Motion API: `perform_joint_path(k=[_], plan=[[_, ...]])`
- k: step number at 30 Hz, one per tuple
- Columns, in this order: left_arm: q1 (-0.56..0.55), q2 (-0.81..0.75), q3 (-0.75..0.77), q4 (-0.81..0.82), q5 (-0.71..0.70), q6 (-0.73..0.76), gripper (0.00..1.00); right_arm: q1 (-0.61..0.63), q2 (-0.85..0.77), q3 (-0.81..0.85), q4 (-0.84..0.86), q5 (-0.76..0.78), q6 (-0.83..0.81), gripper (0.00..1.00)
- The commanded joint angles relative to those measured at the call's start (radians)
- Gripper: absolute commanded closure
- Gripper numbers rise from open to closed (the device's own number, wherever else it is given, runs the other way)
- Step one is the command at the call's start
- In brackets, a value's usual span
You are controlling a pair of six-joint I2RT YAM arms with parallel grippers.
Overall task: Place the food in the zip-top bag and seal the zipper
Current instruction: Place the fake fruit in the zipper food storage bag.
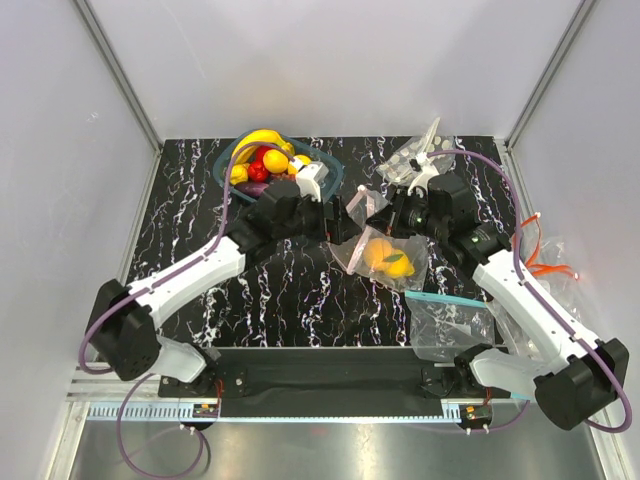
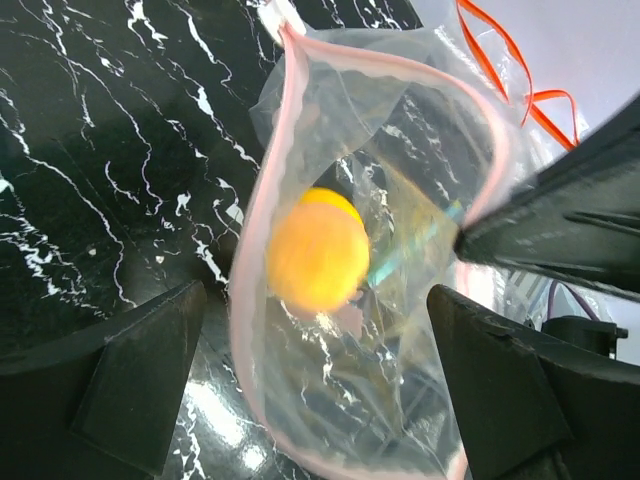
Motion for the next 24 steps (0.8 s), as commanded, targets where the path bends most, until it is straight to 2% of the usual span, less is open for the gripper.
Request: perform_joint_path(k=[1,7,12,15,18,19,21,22,24], plan=[[-0.004,-0.09,0.042,-0.01,-0.048,0.036,0.01,0.006,-0.032,0.027,0.033,0.006,-0.012,1.0],[0.007,-0.126,0.054,-0.138,-0.18,0.092,0.01,0.004,-0.04,0.025,0.028,0.005,-0.012,1.0],[0.012,-0.039,0.105,-0.221,-0.158,0.109,0.01,0.004,-0.043,0.022,0.03,0.005,-0.01,1.0],[0.01,-0.011,0.073,-0.179,-0.178,0.086,0.02,0.004,-0.041,0.026,0.027,0.009,-0.013,1.0],[0.009,-0.005,0.03,-0.08,-0.136,0.057,0.16,0.004,-0.043,0.034,0.004,0.035,-0.024,1.0],[0.007,-0.008,0.028,-0.057,-0.105,0.05,0.31,0.006,-0.041,0.037,-0.008,0.052,-0.031,1.0],[-0.019,-0.006,0.045,-0.029,-0.115,0.052,0.54,0.004,-0.041,0.048,-0.057,0.133,-0.039,1.0],[-0.033,0.002,0.062,-0.049,-0.146,0.069,0.71,0.006,-0.04,0.053,-0.077,0.164,-0.045,1.0],[-0.071,0.031,0.109,-0.063,-0.168,0.079,0.8,0.006,-0.041,0.063,-0.114,0.225,-0.053,1.0]])
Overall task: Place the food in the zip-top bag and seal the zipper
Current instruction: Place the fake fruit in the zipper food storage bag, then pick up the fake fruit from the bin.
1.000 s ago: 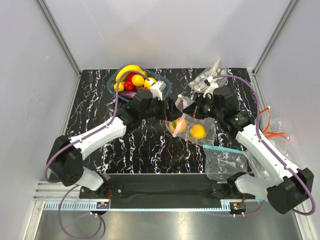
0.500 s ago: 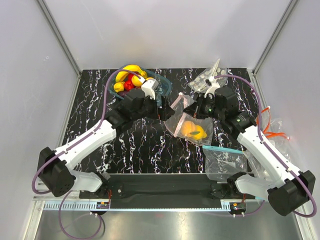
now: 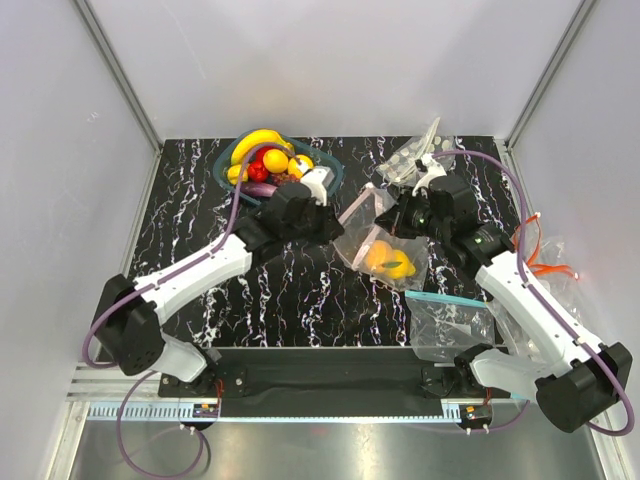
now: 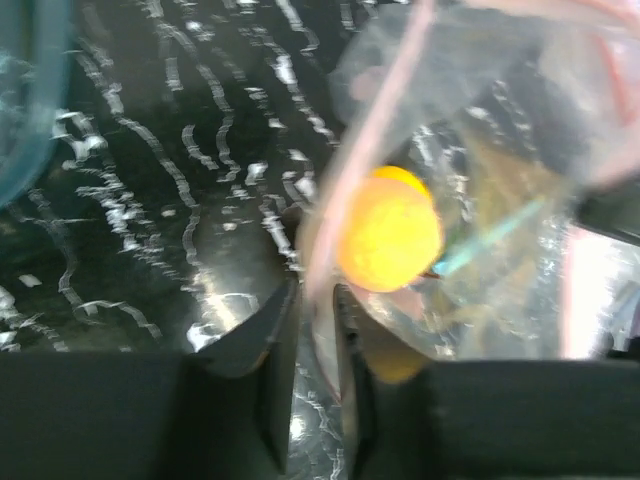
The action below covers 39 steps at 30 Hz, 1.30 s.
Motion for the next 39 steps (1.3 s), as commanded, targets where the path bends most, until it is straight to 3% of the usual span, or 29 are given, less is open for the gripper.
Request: perform_joint_path(k=[1,5,6,9,12,22,26,31,39], plan=[[-0.059,0.026,0.089,0.081,-0.013,0.02,0.8,0.006,-0.031,0.054,-0.065,0.139,-0.035,1.0],[-0.084,0.042,0.122,0.087,-0.014,0.026,0.77,0.006,-0.056,0.06,-0.062,0.156,-0.044,1.0],[-0.084,0.034,0.122,0.086,-0.022,0.031,0.67,0.004,-0.056,0.062,-0.065,0.158,-0.047,1.0],[-0.084,0.01,0.109,0.049,-0.104,0.052,0.23,0.006,-0.043,0.068,-0.073,0.153,-0.053,1.0],[-0.064,-0.038,0.071,0.035,-0.178,0.072,0.01,0.004,-0.033,0.057,-0.068,0.155,-0.06,1.0],[0.191,-0.099,0.005,0.006,-0.145,0.108,0.01,0.004,-0.019,0.037,-0.056,0.176,-0.061,1.0],[0.287,-0.058,0.0,0.024,-0.269,0.024,0.01,0.004,-0.017,0.034,-0.045,0.167,-0.061,1.0],[0.384,0.078,0.034,0.115,-0.218,-0.177,0.01,0.006,-0.016,0.03,-0.033,0.153,-0.058,1.0],[0.39,0.378,0.266,0.103,-0.2,-0.338,0.01,0.004,-0.002,0.016,0.001,0.141,-0.05,1.0]])
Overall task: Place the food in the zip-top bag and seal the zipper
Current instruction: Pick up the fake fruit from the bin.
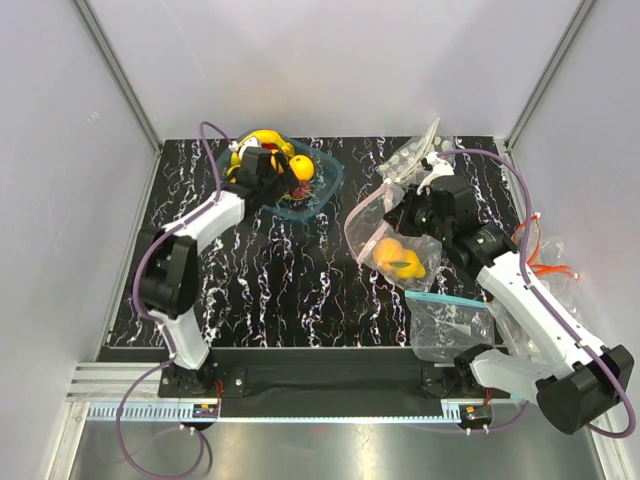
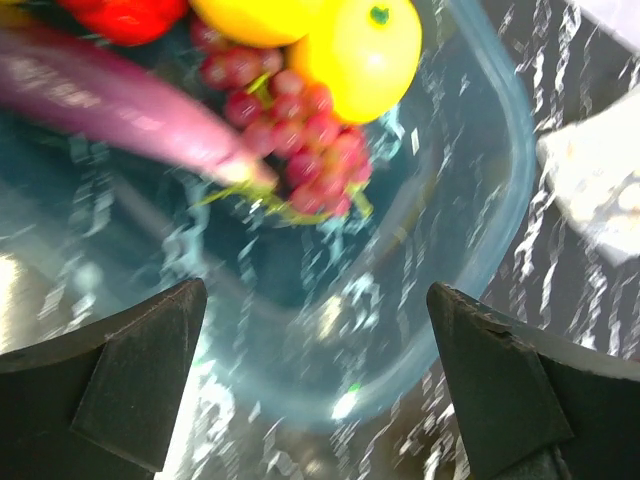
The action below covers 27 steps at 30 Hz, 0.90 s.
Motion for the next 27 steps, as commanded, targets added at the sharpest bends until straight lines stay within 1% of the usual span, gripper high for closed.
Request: perform_joint_path(k=[1,5,8,12,15,20,23,24,27], plan=[[-0.004,0.084,0.125,0.061,0.006,-0.118,0.01,0.004,0.009,-0.007,0.058,-0.011,-0.002,1.0],[-0.004,0.187,0.202,0.084,0.004,-0.17,0.05,0.007,0.018,-0.018,0.07,-0.018,-0.005,1.0],[-0.004,0.259,0.25,0.061,-0.02,-0.238,0.08,0.006,0.024,-0.024,0.076,-0.017,-0.007,1.0],[-0.004,0.334,0.288,0.07,-0.052,-0.342,0.09,0.004,0.036,-0.035,0.093,-0.025,-0.005,1.0],[-0.004,0.397,0.36,0.027,-0.089,-0.367,0.1,0.006,0.039,-0.043,0.101,-0.034,0.0,1.0],[-0.004,0.478,0.426,0.012,-0.12,-0.387,0.12,0.004,0.041,-0.061,0.119,-0.043,0.0,1.0],[0.0,0.524,0.484,0.004,-0.14,-0.381,0.18,0.004,0.041,-0.066,0.122,-0.055,0.004,1.0],[0.003,0.535,0.504,0.005,-0.138,-0.377,0.21,0.004,0.038,-0.067,0.126,-0.058,0.004,1.0],[0.019,0.566,0.526,0.024,-0.103,-0.368,0.39,0.004,0.033,-0.075,0.13,-0.06,0.007,1.0]])
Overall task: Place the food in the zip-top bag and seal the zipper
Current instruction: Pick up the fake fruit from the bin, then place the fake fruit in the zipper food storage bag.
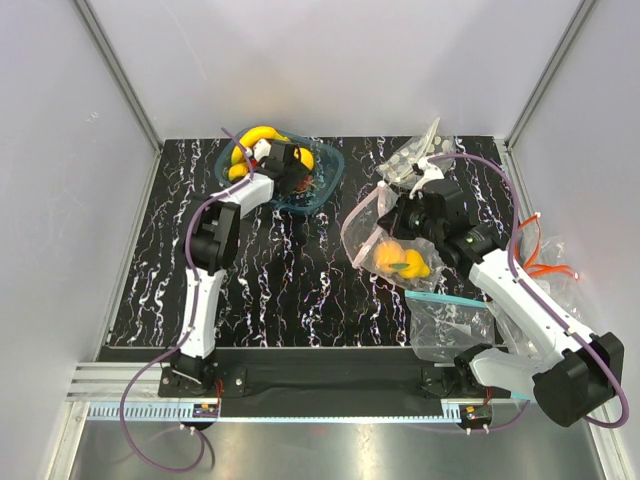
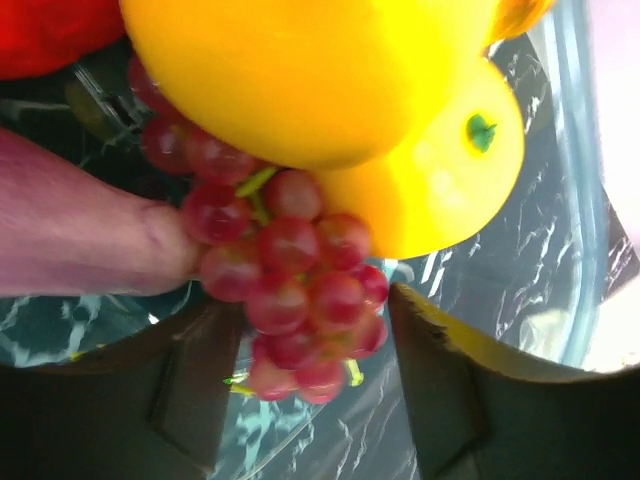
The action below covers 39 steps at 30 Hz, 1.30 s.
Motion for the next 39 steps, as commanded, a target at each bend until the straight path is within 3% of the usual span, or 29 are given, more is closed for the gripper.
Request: perform_joint_path(k=[1,4,10,14,21,29,34,39], plan=[[0.024,0.035,0.053,0.052,-0.009,0.008,0.55,0.006,-0.011,-0.012,0.045,-0.015,0.007,1.0],[0.031,-0.01,0.016,0.071,-0.005,0.041,0.77,0.006,-0.02,-0.02,0.047,-0.015,0.013,1.0],[0.029,-0.221,-0.2,0.219,0.017,0.141,0.84,0.006,-0.032,-0.017,0.04,-0.012,0.018,1.0],[0.029,-0.359,-0.345,0.316,0.147,0.216,0.94,0.004,-0.04,0.006,0.018,0.005,0.003,1.0],[0.026,-0.597,-0.485,0.378,0.317,0.313,0.95,0.004,-0.054,0.042,-0.006,0.026,-0.014,1.0],[0.015,-0.824,-0.605,0.396,0.523,0.305,0.94,0.004,-0.039,0.075,-0.004,-0.004,-0.065,1.0],[-0.044,-0.93,-0.643,0.385,0.575,0.356,0.93,0.004,-0.037,0.083,0.008,-0.029,-0.062,1.0],[-0.182,-1.002,-0.677,0.379,0.508,0.442,0.92,0.004,-0.034,0.085,0.031,-0.063,-0.039,1.0]])
